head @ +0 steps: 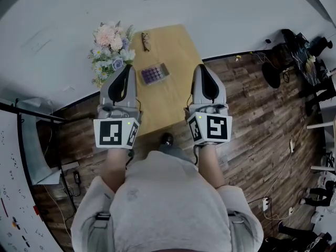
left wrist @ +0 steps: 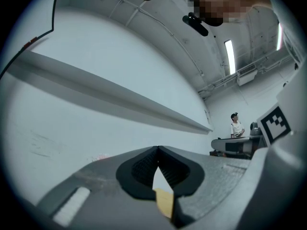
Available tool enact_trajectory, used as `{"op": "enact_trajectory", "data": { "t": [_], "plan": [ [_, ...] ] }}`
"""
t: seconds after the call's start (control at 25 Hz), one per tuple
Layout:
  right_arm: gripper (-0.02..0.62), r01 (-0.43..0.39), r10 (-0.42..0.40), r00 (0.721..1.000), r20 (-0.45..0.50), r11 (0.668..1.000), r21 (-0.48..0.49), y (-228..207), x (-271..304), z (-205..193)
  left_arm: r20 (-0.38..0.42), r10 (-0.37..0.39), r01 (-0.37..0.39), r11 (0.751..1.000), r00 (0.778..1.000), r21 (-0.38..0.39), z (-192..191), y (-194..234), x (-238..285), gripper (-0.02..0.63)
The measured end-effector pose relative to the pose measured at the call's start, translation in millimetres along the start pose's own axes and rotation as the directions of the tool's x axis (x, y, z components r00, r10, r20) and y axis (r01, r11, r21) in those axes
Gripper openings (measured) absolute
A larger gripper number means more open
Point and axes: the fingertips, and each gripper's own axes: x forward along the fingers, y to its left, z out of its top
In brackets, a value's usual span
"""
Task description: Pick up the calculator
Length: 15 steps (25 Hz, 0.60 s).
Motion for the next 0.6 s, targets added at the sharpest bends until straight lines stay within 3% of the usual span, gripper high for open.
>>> {"op": "enact_trajectory", "data": {
  "t": [0.6],
  "plan": [
    [0.002,-0.165,0.169,0.981,-0.1,0.985,0.048,-18,70,-45,-0.063,0.117,-0.118,0.993,0.991,-0.007,-37,5,44,0.005]
  ]
}}
